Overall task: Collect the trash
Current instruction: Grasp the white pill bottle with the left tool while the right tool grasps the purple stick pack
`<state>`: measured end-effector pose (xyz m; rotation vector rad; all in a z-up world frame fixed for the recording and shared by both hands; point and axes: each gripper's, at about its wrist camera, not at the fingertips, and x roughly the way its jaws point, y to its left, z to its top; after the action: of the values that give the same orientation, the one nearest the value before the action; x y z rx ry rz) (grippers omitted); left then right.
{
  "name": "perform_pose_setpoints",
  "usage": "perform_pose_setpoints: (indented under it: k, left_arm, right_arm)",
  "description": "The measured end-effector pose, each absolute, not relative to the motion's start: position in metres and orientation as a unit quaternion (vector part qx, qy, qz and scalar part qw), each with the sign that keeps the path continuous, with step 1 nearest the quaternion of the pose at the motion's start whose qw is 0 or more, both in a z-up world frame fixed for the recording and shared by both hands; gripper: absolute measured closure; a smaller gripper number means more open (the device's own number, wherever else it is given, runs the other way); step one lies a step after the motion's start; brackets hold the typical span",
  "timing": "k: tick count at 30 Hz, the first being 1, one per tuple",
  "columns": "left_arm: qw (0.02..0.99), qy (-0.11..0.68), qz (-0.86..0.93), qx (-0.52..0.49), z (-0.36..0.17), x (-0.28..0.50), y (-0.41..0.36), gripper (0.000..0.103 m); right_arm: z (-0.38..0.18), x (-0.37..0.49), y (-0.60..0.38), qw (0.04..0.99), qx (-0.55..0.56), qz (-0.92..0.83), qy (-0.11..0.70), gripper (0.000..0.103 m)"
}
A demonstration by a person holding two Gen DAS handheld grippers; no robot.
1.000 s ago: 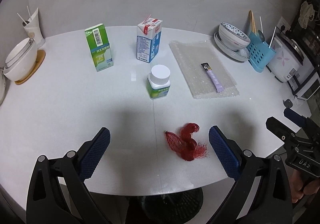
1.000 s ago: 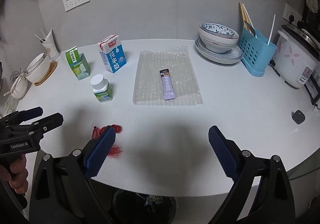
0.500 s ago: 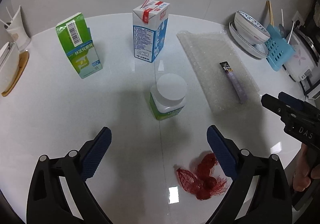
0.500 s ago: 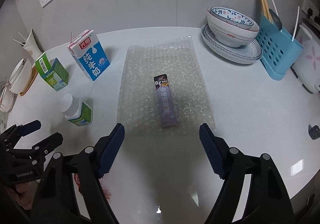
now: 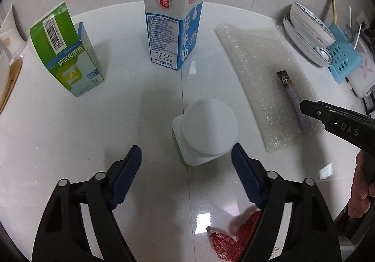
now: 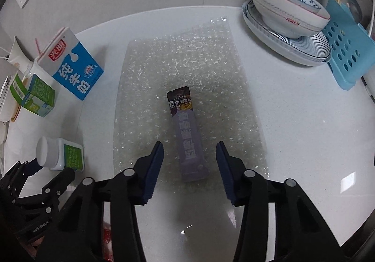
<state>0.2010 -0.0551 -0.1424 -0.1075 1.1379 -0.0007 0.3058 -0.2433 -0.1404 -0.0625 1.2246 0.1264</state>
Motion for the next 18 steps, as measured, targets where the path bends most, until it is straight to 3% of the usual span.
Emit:
perform_pose_setpoints:
  k: [5, 7, 18]
  left_arm:
    - [0.839, 0.543, -0.002, -0.046, -0.144, 0.206, -0.056, 0.047]
    - [0.837, 0.545, -0.004, -0.043, -0.145, 0.207, -0.057, 0.059]
    - [0.835, 0.548, -0.001, -0.05, -0.142, 0.206, -0.046, 0.059]
  right_arm:
    - [-0.151, 0.317, -0.241, 0.805, -0.027, 0.058, 0.59, 0.071]
    - [-0.154, 0.32, -0.241, 0.801, -0.026, 0.059, 0.595, 0.074]
    - [-0.162, 0.328, -0.234, 0.788, -0.042, 0.047, 0.612, 0.078]
